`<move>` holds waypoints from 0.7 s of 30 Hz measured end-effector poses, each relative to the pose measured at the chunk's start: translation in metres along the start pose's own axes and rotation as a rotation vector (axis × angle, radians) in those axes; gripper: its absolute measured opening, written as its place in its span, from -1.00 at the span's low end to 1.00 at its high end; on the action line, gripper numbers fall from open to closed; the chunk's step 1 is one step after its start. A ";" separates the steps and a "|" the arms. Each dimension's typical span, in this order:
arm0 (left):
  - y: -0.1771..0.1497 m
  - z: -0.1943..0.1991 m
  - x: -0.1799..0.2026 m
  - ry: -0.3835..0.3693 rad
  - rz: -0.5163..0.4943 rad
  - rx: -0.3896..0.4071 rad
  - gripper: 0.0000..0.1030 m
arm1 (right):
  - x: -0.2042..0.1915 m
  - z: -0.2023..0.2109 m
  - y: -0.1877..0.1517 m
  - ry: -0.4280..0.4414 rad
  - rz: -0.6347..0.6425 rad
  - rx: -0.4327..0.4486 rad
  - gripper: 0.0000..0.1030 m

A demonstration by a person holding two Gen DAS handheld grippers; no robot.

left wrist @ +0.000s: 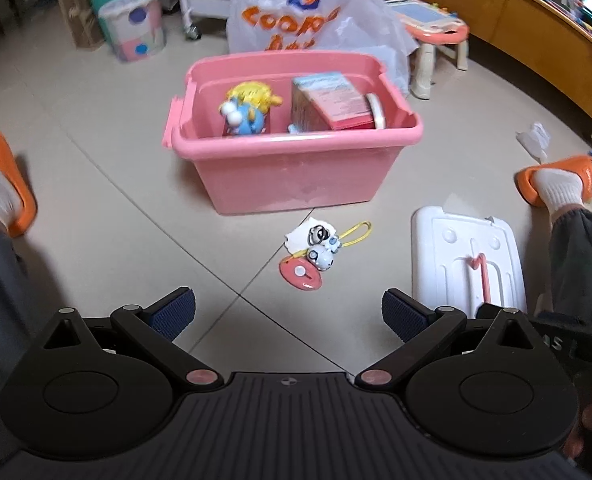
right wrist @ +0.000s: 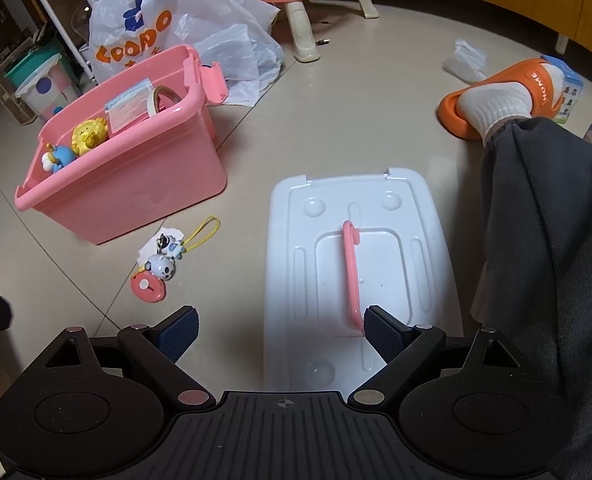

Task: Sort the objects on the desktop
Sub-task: 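Move the left gripper down toward the pink oval keychain on the floor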

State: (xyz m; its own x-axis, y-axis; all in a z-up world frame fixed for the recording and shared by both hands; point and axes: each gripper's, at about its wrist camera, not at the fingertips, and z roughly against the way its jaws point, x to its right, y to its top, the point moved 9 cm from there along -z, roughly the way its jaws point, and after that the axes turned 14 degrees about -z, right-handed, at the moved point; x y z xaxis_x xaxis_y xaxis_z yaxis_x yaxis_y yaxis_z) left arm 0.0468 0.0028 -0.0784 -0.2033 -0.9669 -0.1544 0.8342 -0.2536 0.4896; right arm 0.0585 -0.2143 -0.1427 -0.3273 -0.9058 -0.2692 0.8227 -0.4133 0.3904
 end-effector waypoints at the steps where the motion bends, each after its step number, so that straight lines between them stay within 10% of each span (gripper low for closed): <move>1: 0.000 -0.005 0.000 -0.009 0.007 -0.003 0.98 | 0.000 0.000 0.000 0.000 -0.001 -0.001 0.71; 21: -0.002 -0.130 0.030 -0.170 0.023 -0.070 0.97 | 0.008 -0.013 0.009 0.035 -0.072 -0.040 0.71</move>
State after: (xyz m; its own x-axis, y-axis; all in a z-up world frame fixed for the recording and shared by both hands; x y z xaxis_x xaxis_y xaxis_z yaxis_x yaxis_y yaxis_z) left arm 0.1059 -0.0221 -0.1954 -0.2630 -0.9648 0.0064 0.8722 -0.2349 0.4291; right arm 0.0692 -0.2238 -0.1531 -0.3703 -0.8697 -0.3262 0.8156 -0.4725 0.3339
